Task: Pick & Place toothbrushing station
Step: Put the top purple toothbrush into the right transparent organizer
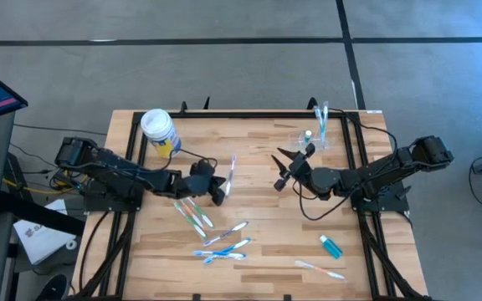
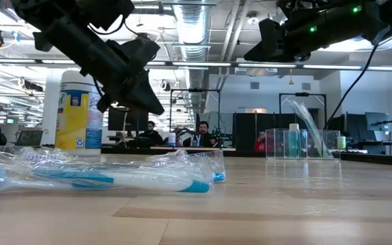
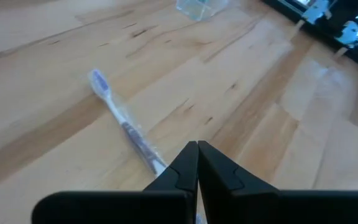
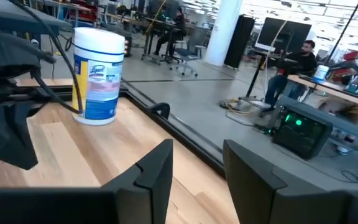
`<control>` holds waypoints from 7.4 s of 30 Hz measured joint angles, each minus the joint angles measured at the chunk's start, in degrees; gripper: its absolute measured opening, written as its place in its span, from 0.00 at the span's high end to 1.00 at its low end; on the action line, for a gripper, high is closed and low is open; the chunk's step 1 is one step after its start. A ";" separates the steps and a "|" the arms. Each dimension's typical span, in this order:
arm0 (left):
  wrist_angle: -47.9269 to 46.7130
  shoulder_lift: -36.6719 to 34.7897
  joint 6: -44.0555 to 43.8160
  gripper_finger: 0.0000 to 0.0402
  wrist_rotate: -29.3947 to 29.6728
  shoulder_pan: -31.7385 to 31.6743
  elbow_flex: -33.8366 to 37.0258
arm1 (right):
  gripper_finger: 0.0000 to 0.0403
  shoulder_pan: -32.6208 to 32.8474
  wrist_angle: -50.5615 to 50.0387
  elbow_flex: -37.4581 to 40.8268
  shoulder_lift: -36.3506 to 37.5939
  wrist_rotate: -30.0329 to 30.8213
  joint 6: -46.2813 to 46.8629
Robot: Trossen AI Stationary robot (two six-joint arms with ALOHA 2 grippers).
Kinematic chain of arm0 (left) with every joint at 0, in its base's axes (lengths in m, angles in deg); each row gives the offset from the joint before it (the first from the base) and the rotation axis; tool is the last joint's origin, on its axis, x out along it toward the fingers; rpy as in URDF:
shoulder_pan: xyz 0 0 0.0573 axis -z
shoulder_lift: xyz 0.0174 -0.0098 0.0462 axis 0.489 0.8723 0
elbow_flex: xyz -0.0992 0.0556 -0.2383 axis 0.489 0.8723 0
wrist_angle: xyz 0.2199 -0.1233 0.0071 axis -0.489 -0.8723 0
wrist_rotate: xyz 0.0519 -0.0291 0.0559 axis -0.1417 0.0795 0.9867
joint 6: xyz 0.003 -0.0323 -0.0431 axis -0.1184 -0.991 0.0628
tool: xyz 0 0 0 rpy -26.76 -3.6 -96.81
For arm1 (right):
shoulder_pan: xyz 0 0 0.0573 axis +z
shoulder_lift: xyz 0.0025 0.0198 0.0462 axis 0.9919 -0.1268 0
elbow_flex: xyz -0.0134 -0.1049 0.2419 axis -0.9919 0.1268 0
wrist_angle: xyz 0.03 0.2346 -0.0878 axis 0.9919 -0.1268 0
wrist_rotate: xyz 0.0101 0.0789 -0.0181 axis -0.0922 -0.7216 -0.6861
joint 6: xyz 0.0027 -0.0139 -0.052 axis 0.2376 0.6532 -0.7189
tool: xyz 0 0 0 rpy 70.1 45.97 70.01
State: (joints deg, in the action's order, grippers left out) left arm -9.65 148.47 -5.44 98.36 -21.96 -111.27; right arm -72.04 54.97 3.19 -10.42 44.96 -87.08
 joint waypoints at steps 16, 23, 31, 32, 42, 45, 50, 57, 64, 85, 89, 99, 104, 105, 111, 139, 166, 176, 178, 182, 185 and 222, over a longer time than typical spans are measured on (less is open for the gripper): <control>0.60 1.41 -3.60 0.79 -6.69 -6.36 -0.04 | 0.67 -0.35 0.00 0.00 0.00 0.04 0.05; 2.88 5.06 -3.58 0.68 -7.63 -8.18 -0.09 | 0.67 -0.72 -0.15 0.00 0.00 0.07 -0.10; 6.81 8.94 -2.97 0.61 -10.57 -11.77 -1.50 | 0.67 -1.06 -0.02 0.00 0.00 0.09 -0.12; 6.75 9.68 -2.58 0.60 -10.65 -11.96 -1.91 | 0.67 -1.07 -0.01 0.00 0.00 0.10 -0.12; 6.77 15.21 -1.42 0.60 -11.70 -13.57 -5.40 | 0.67 -1.06 -0.43 0.00 0.00 0.12 -0.17; 6.75 15.54 -1.42 0.60 -12.06 -13.90 -5.62 | 0.67 -1.05 -0.44 0.00 0.00 0.17 -0.19; 6.45 15.59 -1.42 0.60 -12.04 -13.90 -5.57 | 0.67 -1.07 -0.42 0.00 0.00 0.17 -0.26; 6.18 16.23 -1.43 0.60 -12.08 -13.88 -5.55 | 0.67 -1.07 -0.42 0.00 0.00 0.17 -0.23; 6.46 18.46 -1.52 0.60 -12.08 -13.88 -5.76 | 0.67 -1.09 -0.42 0.00 0.00 0.19 -0.21; 6.33 20.46 1.18 0.99 -10.90 -13.14 -7.76 | 0.67 -1.07 -1.49 0.00 0.00 0.26 -0.12; 6.17 18.74 2.15 1.00 -8.71 -12.20 -7.66 | 0.67 -1.07 -1.53 0.00 0.00 0.26 -0.12; 10.60 6.51 12.24 1.00 -5.03 -7.65 -7.76 | 0.67 -1.52 -0.26 0.00 0.02 -8.63 3.33; 15.46 1.85 19.24 1.00 -3.29 -3.57 -7.76 | 0.67 -1.60 1.33 0.00 0.00 -13.14 3.37; 16.26 1.21 20.57 1.00 -3.00 -2.88 -7.73 | 0.67 -1.58 2.11 0.00 0.02 -14.65 3.58; 24.00 0.01 27.73 1.00 -2.87 -0.06 -7.74 | 0.67 -1.86 6.08 0.01 0.01 -25.41 4.88; 33.44 0.04 34.82 1.00 -11.48 2.25 -7.74 | 0.67 -2.24 14.40 0.02 0.02 -40.41 12.33; 44.16 6.93 36.13 1.00 -12.09 2.36 -7.69 | 0.92 -2.18 16.74 0.02 -0.33 -44.62 12.36; 44.04 6.93 36.13 1.00 -12.15 2.38 -7.69 | 1.00 -2.19 16.37 0.00 -0.31 -44.85 12.14; 44.04 6.93 36.11 0.99 -12.13 2.38 -7.69 | 1.00 -2.19 16.35 0.00 -0.31 -44.87 12.12; 44.05 6.93 36.11 0.98 -12.06 2.36 -7.69 | 1.00 -2.19 16.29 0.00 -0.31 -44.85 12.05; 44.06 6.89 36.11 0.97 -11.54 2.38 -7.69 | 1.00 -2.19 16.27 0.00 -0.31 -44.85 11.90; 23.01 -3.26 35.43 0.85 -11.36 7.25 -7.74 | 1.00 -2.42 -24.41 0.00 24.81 -8.56 12.32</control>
State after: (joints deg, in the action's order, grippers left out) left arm 13.36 145.22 29.99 87.00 -14.71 -119.01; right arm -74.46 30.55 3.19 14.39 36.41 -74.76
